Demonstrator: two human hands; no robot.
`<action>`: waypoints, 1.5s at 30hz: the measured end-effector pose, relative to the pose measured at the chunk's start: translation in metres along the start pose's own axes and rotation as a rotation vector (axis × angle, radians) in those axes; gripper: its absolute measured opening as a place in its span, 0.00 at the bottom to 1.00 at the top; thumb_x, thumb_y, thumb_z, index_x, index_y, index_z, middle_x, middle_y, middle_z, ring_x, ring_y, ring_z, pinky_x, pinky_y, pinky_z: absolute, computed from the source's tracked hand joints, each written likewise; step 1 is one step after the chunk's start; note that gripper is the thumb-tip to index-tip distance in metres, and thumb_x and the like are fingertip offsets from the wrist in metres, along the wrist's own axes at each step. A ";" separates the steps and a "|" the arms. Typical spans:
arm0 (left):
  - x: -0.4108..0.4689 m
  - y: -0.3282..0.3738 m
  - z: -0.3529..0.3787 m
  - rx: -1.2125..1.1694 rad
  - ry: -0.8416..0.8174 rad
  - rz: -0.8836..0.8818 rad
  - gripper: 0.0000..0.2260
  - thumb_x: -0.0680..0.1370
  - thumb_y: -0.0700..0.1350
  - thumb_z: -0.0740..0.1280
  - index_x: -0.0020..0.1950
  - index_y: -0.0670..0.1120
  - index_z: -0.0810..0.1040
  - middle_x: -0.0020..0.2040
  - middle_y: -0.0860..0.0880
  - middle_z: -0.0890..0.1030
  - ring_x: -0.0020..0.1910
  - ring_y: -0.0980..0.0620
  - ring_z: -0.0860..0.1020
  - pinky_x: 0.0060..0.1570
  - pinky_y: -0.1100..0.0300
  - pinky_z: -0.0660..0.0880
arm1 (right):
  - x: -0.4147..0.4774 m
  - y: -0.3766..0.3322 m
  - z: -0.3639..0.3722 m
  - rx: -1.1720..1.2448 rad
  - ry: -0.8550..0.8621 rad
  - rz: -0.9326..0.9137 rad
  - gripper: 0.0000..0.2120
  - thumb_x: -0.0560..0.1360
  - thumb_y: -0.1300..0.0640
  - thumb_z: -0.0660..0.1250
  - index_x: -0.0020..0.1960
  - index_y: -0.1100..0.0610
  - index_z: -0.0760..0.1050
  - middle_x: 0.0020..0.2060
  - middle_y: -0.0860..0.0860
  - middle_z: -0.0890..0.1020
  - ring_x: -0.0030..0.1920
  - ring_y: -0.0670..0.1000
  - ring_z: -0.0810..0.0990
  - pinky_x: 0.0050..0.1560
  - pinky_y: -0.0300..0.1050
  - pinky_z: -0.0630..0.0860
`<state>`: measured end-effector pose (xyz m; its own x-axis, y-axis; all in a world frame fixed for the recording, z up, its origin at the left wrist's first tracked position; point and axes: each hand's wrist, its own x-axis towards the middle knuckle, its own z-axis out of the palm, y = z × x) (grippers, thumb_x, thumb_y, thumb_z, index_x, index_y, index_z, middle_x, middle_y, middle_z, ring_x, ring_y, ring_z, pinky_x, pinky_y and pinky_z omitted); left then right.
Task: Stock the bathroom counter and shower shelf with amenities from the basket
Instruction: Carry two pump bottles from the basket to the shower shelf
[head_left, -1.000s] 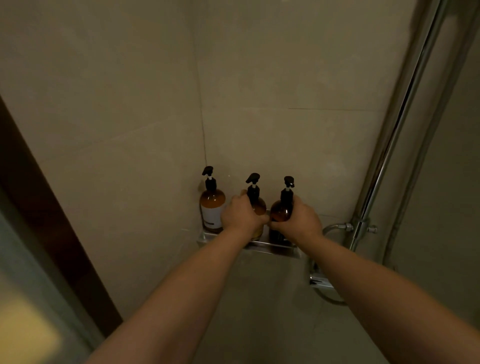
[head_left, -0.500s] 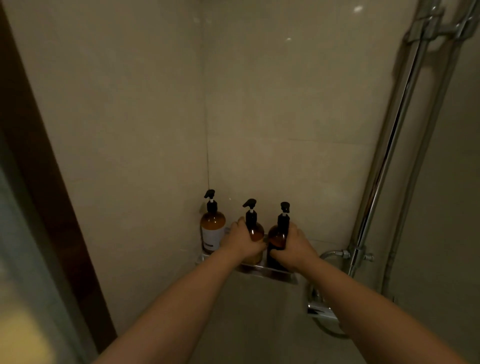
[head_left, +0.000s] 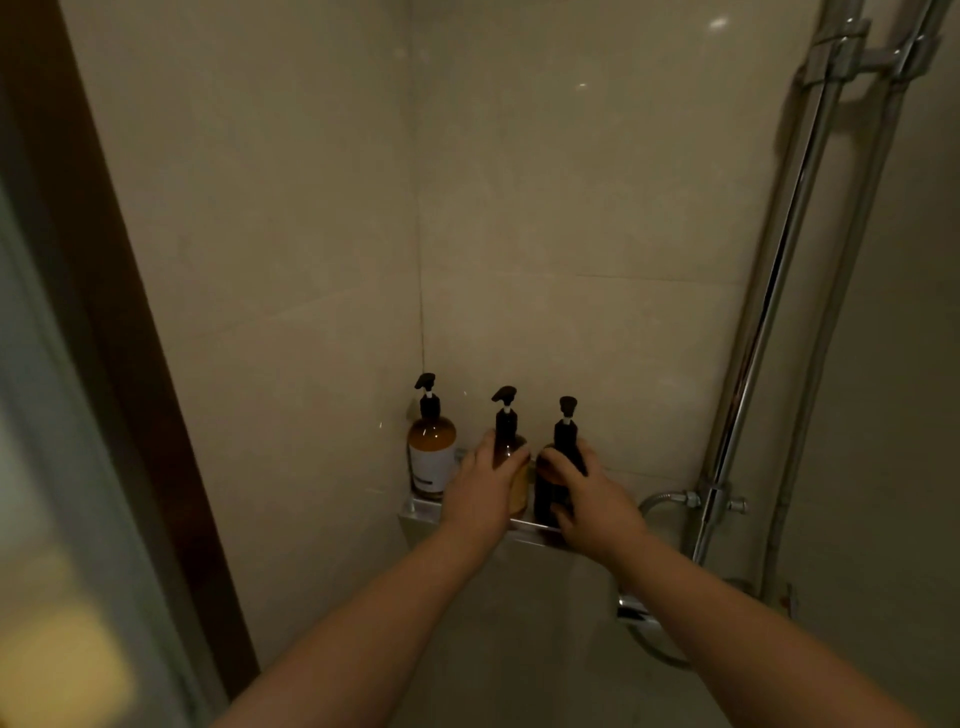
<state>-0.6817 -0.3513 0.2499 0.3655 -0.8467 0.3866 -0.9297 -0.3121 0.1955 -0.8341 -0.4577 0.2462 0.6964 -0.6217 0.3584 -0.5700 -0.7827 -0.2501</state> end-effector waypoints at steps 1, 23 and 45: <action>0.002 0.000 -0.002 0.021 0.010 0.010 0.35 0.78 0.47 0.71 0.79 0.63 0.56 0.81 0.45 0.55 0.75 0.40 0.61 0.69 0.45 0.68 | 0.002 0.000 0.001 0.007 0.003 0.004 0.38 0.75 0.53 0.69 0.77 0.37 0.51 0.81 0.53 0.49 0.63 0.61 0.77 0.52 0.51 0.81; 0.025 -0.025 -0.014 0.235 0.035 0.049 0.32 0.78 0.47 0.69 0.78 0.60 0.59 0.72 0.39 0.67 0.68 0.39 0.69 0.65 0.47 0.68 | 0.039 -0.028 0.019 0.044 0.022 -0.001 0.42 0.70 0.59 0.75 0.73 0.35 0.56 0.77 0.56 0.55 0.51 0.60 0.82 0.45 0.48 0.82; 0.025 -0.031 -0.013 0.279 0.027 0.014 0.31 0.80 0.48 0.67 0.80 0.60 0.57 0.73 0.38 0.66 0.70 0.38 0.65 0.69 0.47 0.62 | 0.046 -0.027 0.029 0.033 0.020 -0.060 0.40 0.75 0.57 0.71 0.76 0.36 0.54 0.77 0.58 0.53 0.50 0.62 0.81 0.48 0.53 0.83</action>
<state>-0.6431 -0.3570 0.2654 0.3502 -0.8412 0.4120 -0.9098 -0.4100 -0.0640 -0.7740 -0.4662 0.2429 0.7198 -0.5734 0.3913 -0.5127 -0.8191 -0.2572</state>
